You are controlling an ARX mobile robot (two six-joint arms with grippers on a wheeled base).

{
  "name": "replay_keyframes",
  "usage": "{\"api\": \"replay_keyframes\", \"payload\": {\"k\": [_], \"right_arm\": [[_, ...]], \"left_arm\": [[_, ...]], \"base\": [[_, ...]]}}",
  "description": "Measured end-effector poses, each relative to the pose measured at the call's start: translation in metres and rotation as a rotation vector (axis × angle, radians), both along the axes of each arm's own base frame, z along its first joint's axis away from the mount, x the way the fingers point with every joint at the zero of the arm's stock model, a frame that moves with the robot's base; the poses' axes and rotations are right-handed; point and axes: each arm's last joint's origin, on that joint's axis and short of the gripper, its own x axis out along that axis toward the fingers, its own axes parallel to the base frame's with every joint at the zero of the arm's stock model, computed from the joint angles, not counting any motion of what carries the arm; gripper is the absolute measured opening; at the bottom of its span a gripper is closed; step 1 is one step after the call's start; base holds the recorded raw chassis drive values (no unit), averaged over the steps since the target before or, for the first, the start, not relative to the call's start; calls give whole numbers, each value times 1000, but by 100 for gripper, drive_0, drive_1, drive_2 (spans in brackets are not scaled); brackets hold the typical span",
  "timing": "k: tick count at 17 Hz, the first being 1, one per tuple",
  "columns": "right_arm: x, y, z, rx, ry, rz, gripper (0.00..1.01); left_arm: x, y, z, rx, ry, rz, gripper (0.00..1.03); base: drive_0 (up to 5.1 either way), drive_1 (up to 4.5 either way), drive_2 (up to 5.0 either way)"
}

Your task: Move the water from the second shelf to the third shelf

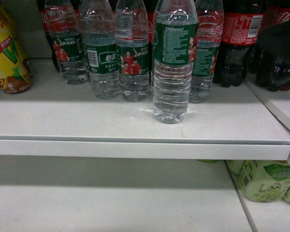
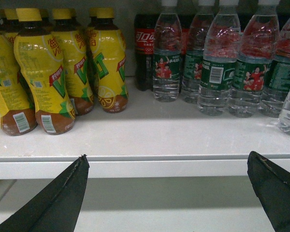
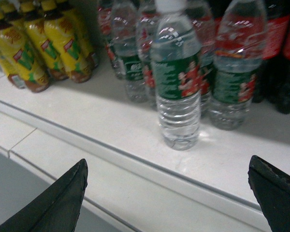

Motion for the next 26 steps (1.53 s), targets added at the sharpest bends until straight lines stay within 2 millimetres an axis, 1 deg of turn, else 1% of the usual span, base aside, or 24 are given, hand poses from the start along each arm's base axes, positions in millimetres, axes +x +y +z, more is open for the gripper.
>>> {"api": "replay_keyframes", "payload": {"k": [1, 3, 6, 9, 14, 17, 20, 21, 22, 24, 26], "right_arm": [[5, 11, -9, -16, 26, 26, 98], [15, 26, -22, -41, 64, 43, 98], [40, 51, -22, -41, 48, 68, 98], [67, 65, -20, -30, 65, 38, 98], [97, 75, -15, 2, 37, -29, 98], [111, 81, -22, -1, 46, -59, 98], [123, 87, -22, 17, 34, -91, 98], [128, 89, -27, 21, 38, -102, 98], [131, 89, -32, 18, 51, -108, 98], [134, 91, -37, 15, 55, -108, 98], [139, 91, -38, 20, 47, -114, 98]], "left_arm": [[0, 0, 0, 0, 0, 0, 98], [0, 0, 0, 0, 0, 0, 98], [0, 0, 0, 0, 0, 0, 98], [0, 0, 0, 0, 0, 0, 98], [0, 0, 0, 0, 0, 0, 98], [0, 0, 0, 0, 0, 0, 98], [0, 0, 0, 0, 0, 0, 98], [0, 0, 0, 0, 0, 0, 98], [0, 0, 0, 0, 0, 0, 98], [0, 0, 0, 0, 0, 0, 98], [0, 0, 0, 0, 0, 0, 98]], "base": [[0, 0, 0], [0, 0, 0], [0, 0, 0], [0, 0, 0], [0, 0, 0], [0, 0, 0], [0, 0, 0], [0, 0, 0], [0, 0, 0], [0, 0, 0], [0, 0, 0]]}}
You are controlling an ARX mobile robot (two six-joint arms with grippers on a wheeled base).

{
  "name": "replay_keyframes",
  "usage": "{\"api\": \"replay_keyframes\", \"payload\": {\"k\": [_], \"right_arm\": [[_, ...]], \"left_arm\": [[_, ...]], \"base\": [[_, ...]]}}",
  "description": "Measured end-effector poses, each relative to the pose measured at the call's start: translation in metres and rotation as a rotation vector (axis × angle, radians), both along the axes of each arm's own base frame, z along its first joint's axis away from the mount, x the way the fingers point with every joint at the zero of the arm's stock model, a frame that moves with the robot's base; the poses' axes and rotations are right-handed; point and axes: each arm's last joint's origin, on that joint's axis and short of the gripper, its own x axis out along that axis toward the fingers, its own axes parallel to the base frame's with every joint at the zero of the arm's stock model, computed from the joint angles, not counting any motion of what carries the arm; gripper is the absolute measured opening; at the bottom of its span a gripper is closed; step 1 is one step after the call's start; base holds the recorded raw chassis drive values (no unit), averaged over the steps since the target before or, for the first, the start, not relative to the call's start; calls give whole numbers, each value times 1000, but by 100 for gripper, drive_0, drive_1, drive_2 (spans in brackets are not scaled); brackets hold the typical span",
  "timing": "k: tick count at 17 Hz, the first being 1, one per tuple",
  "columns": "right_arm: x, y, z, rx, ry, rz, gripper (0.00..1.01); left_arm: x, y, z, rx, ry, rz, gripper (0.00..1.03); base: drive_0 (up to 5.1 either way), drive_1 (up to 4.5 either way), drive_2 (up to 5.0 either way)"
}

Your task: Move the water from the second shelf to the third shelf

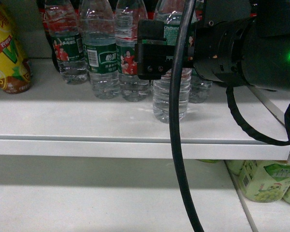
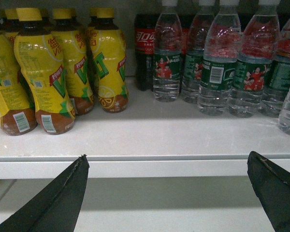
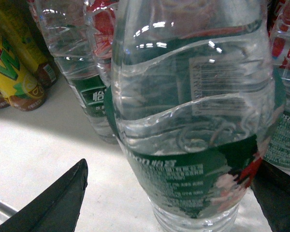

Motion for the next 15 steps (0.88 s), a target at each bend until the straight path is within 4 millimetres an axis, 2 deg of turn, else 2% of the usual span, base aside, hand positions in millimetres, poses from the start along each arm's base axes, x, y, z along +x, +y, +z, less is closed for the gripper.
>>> {"api": "replay_keyframes", "payload": {"k": [3, 10, 15], "right_arm": [[10, 4, 3, -7, -43, -20, 98], [14, 9, 6, -42, -78, -20, 98], [20, 14, -1, -82, -75, -24, 98]], "left_arm": [[0, 0, 0, 0, 0, 0, 98], [0, 0, 0, 0, 0, 0, 98], [0, 0, 0, 0, 0, 0, 98]], "base": [[0, 0, 0], [0, 0, 0], [0, 0, 0]]}}
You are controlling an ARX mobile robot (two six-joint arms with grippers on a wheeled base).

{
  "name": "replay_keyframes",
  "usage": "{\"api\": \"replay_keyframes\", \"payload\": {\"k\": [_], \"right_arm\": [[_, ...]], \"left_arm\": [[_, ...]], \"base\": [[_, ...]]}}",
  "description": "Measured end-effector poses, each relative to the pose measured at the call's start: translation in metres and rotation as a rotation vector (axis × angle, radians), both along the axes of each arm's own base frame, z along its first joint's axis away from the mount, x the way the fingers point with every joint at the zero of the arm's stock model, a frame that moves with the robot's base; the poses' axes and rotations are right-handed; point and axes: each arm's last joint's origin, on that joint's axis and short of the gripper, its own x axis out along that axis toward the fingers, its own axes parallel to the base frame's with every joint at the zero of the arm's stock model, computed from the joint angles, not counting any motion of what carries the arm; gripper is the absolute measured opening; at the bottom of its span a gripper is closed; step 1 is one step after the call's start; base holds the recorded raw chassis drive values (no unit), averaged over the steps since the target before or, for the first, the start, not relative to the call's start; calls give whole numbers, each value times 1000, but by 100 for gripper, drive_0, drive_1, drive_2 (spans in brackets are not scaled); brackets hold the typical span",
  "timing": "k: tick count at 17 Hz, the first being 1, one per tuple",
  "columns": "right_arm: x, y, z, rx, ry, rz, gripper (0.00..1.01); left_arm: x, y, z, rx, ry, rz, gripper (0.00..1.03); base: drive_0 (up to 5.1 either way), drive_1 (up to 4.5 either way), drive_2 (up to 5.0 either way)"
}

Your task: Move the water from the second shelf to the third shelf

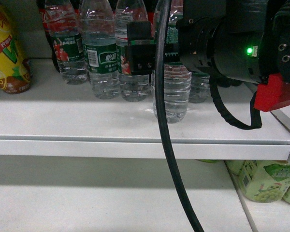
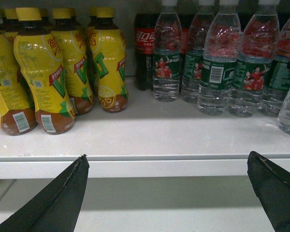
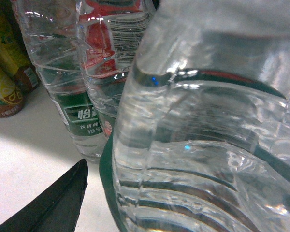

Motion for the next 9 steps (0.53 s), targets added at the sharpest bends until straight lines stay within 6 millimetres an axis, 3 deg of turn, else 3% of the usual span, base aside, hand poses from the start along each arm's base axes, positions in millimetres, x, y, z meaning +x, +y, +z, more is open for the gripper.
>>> {"api": "replay_keyframes", "payload": {"k": [9], "right_arm": [[11, 2, 0, 6, 5, -30, 98]], "left_arm": [[0, 0, 0, 0, 0, 0, 98]], "base": [[0, 0, 0]]}}
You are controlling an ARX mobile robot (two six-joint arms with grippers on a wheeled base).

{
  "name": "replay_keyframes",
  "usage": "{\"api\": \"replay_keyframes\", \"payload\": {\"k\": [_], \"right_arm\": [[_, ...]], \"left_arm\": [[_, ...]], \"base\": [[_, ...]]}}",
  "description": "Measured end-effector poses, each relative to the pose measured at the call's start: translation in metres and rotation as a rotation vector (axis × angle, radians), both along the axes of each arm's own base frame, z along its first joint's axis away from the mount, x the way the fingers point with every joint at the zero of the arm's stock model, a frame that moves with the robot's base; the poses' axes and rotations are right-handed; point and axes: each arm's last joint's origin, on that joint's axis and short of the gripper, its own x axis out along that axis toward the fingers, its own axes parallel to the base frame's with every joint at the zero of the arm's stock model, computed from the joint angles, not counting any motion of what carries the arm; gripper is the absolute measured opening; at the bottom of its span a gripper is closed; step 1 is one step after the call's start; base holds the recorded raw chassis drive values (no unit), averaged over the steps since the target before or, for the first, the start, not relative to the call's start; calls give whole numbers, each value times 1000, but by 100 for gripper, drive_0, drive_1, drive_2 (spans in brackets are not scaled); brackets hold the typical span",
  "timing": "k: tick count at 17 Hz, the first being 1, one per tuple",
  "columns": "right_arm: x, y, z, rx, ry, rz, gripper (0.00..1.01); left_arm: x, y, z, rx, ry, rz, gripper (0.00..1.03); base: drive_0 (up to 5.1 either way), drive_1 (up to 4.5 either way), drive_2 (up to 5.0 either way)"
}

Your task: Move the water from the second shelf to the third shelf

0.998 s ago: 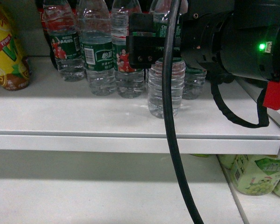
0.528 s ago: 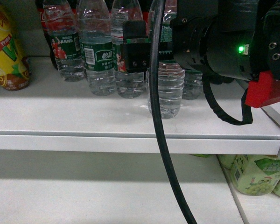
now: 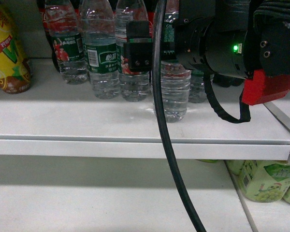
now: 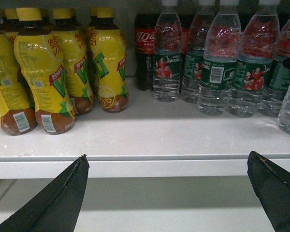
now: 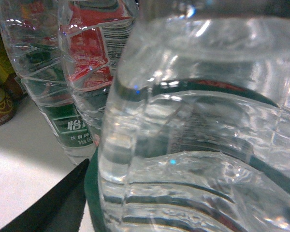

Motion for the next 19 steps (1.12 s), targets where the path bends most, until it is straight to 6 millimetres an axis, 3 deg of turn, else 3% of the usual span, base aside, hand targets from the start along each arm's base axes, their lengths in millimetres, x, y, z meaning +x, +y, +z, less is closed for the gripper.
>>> {"api": "replay_keyframes", "payload": {"k": [2, 5, 7, 12, 15, 19], "right_arm": [[0, 0, 0, 2, -1, -10, 63], [-2, -2, 1, 11, -1, -10, 48], [-11, -5, 0, 27, 1, 0, 44], [-57, -27, 6, 46, 53, 60, 44], [-90, -56, 13, 45, 86, 77, 43], [-129, -95, 38, 57, 38, 59, 43]], "left_arm": [[0, 0, 0, 0, 0, 0, 98], [0, 0, 0, 0, 0, 0, 98], [0, 0, 0, 0, 0, 0, 98], [0, 0, 0, 0, 0, 0, 98], [0, 0, 0, 0, 0, 0, 98], [0, 0, 0, 0, 0, 0, 98]], "base": [[0, 0, 0], [0, 0, 0], [0, 0, 0], [0, 0, 0], [0, 0, 0], [0, 0, 0]]}}
